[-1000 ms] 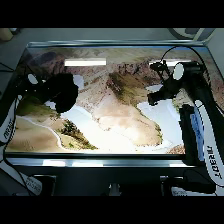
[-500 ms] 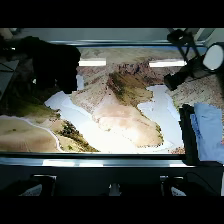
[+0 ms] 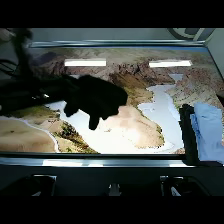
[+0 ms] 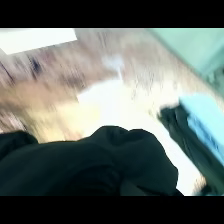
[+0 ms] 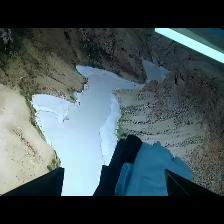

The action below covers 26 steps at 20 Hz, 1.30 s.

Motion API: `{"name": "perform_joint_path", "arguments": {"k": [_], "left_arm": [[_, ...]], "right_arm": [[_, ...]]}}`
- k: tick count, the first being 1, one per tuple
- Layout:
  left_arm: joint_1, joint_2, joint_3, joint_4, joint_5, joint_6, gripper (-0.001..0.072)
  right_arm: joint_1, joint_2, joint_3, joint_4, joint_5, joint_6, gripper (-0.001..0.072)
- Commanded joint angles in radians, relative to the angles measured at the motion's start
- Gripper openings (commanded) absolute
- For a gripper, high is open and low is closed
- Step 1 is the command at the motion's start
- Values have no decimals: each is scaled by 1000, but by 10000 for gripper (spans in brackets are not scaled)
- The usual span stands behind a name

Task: Fold the shirts.

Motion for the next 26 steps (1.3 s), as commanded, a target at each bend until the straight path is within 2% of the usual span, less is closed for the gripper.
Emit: {"name": "perform_joint_path", "arguments": {"k": [1, 4, 5, 6, 7, 8, 12, 16, 18, 20, 22, 26], "left_arm": [[-192, -72, -266, -2, 99, -83, 27], [-309, -210, -384, -24, 191, -161, 27], [-319, -261, -376, -70, 182, -156, 95], [-315, -295, -355, -112, 169, -136, 386], [-296, -316, -321, -133, 139, -122, 718], [-263, -319, -282, -130, 85, -112, 717], [-16, -247, -114, -71, -249, 21, 716], [188, -183, -184, -61, -381, 55, 715], [201, -188, -311, -67, -327, 53, 714], [188, -214, -459, -212, -175, 52, 711], [172, -262, -537, -317, -84, 92, 710], [164, -351, -544, -320, -2, 118, 702]], "right_arm": [[0, 18, -23, -2, 137, 4, 675], [0, -49, -64, 8, 128, 3, 677], [0, -80, -83, 22, 115, 3, 678], [0, -111, -108, 45, 98, 3, 679], [0, -141, -132, 71, 90, -3, 680], [0, -173, -154, 93, 89, -12, 680], [0, -242, -336, 199, 53, -4, 674], [0, -232, -622, 264, -47, -4, 672], [0, -233, -751, 315, -115, -25, 671], [0, -233, -853, 438, -195, -95, 673], [0, -234, -926, 532, -251, -163, 685], [0, -235, -990, 551, -289, -170, 695]]}}
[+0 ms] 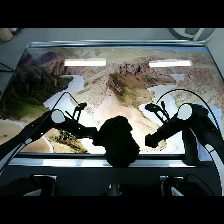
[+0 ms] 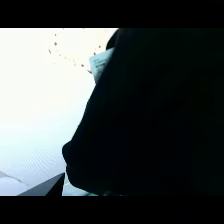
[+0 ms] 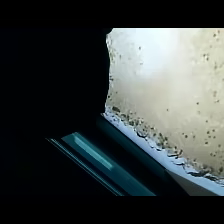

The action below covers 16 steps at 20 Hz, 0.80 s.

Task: Fold the shirts.

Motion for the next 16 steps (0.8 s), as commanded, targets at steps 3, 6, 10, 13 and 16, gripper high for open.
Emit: {"name": "perform_joint_path", "arguments": {"k": [3, 6, 10, 13, 16], "left_arm": [[-15, -93, -36, -53, 87, 44, 699], [-36, -111, -36, -81, 132, 41, 175], [-34, -102, -35, -101, 154, 45, 28], [-34, -69, -35, -101, 156, 44, 29], [-34, -10, -35, -101, 176, 45, 28]], "right_arm": [[0, -1, -109, 87, -102, -31, 712], [0, -14, -205, 252, -214, -34, 712], [0, -84, -272, 351, -302, -62, 690], [0, -144, -272, 388, -311, -68, 595], [0, -153, -267, 402, -323, -100, 23]]}}
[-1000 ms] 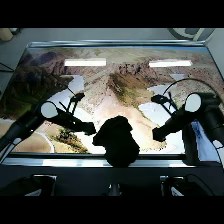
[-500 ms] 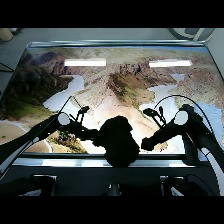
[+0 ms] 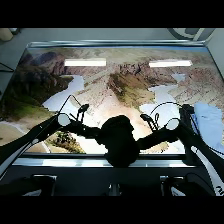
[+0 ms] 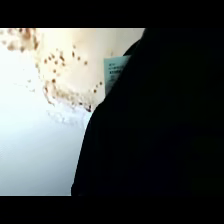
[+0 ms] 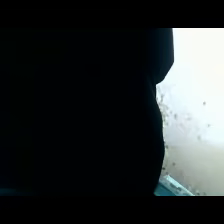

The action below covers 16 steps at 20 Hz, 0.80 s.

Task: Fold the shirts.

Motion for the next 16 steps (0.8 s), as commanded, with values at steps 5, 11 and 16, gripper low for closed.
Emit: {"name": "perform_joint_path", "arguments": {"k": [5, 11, 16], "left_arm": [[8, 225, 89, -2, 52, 124, 27], [140, 540, 537, -2, 64, 216, 27], [173, 708, 665, -3, 146, 205, 27]], "right_arm": [[-2, 72, 259, -44, 112, -157, 18], [-2, 338, 994, -242, 79, -73, 19], [-2, 467, 1181, -205, 59, 1, 20]]}}
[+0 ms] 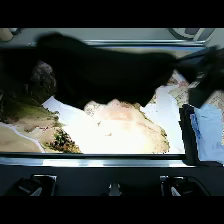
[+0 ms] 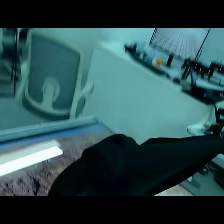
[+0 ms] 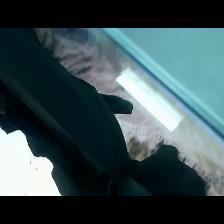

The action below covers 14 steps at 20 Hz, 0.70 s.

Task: Fold the shirts.

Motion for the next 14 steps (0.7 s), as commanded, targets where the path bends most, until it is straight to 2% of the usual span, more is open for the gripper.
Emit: {"name": "perform_joint_path", "arguments": {"k": [1, 4, 6, 9, 11, 14], "left_arm": [[21, 109, 75, 5, 32, 6, 27], [21, 125, 74, 31, 23, -12, 27], [21, 108, 74, 120, -33, -82, 27], [21, 48, 74, 306, -190, -191, 27], [21, -14, 72, 365, -244, -204, 27], [21, -128, 18, 391, -240, -204, 27]], "right_arm": [[0, 79, 119, -11, -8, 62, 20], [0, 67, 119, -35, 89, 63, 20], [0, 35, 119, -83, 181, 61, 21], [0, -64, 119, -195, 304, 47, 20], [0, -161, 119, -200, 301, -22, 21], [0, -359, 119, -133, 247, -69, 22]]}}
